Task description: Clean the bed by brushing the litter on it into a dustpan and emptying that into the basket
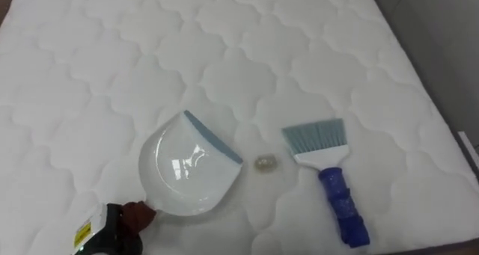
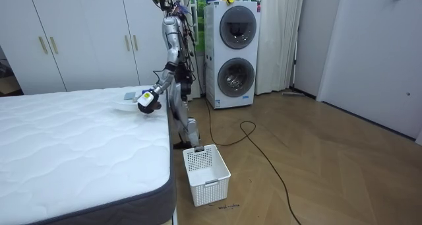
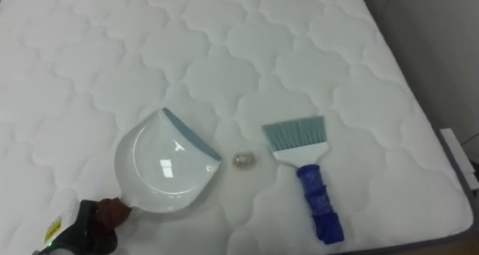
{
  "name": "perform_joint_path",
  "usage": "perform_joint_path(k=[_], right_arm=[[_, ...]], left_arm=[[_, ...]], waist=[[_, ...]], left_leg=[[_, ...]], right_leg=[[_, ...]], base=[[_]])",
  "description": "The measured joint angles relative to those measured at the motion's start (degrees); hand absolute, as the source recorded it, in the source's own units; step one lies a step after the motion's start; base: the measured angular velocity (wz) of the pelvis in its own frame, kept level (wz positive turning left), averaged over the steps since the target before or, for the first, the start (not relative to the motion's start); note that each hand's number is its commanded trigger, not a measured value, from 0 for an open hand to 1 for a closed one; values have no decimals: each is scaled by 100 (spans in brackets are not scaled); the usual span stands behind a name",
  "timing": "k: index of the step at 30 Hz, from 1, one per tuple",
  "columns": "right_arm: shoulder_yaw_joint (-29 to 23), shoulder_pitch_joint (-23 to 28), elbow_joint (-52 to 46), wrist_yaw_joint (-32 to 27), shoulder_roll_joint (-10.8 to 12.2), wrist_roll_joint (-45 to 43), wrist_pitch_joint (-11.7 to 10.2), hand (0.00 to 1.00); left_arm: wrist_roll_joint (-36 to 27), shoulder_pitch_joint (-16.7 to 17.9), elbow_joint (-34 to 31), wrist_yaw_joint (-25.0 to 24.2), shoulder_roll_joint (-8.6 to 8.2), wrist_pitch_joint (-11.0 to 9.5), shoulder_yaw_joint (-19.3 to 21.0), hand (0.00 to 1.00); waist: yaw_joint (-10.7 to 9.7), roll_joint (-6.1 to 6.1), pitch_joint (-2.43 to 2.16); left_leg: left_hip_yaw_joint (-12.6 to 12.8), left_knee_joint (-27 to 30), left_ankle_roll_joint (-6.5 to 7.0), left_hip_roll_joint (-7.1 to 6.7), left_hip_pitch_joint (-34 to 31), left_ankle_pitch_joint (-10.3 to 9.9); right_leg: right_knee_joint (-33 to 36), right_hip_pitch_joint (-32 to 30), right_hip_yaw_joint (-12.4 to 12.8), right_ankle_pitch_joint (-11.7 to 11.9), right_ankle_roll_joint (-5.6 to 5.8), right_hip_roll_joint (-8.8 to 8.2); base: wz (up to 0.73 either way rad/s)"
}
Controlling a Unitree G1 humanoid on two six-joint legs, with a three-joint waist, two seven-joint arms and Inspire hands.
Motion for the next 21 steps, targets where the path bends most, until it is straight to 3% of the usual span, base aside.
perform_joint_path(k=[5,9,10,15,17,21], right_arm=[[-319,-9,-878,-884,-93,182,-284,0],[-543,-41,-1513,-1638,-157,102,-371,0],[-537,-78,-1752,-1918,-185,35,-382,0],[-388,-124,-2494,-2761,-250,-1281,-631,0],[-292,-146,-2630,-3156,-266,-2024,-861,0],[55,-159,-2688,-3576,-354,-2735,-970,0]], left_arm=[[-66,121,-100,-142,54,-12,7,100],[-278,167,-89,-299,107,-1,4,100],[-275,166,-88,-382,139,16,10,100],[-284,180,-104,-659,157,101,73,100],[-287,153,-104,-838,158,104,122,100],[-295,115,-101,-1053,173,106,180,100]], waist=[[-6,15,-31],[-8,-28,-55],[5,-61,-83],[43,-89,-86],[55,-95,-83],[190,-92,-83]], left_leg=[[43,4,3,-12,-20,0],[95,80,4,-36,-16,0],[133,132,3,-38,-54,0],[154,157,2,-44,-43,-1],[175,154,2,-41,-46,-1],[254,134,2,-29,-56,-1]], right_leg=[[80,-84,60,-19,1,-17],[176,-108,117,-78,9,-47],[240,-163,140,-96,6,-71],[279,-171,165,-112,-2,-70],[271,-174,168,-119,-4,-54],[275,-222,271,-119,-17,-14]], base=[[-8],[-9],[-14],[-2],[2],[-14]])
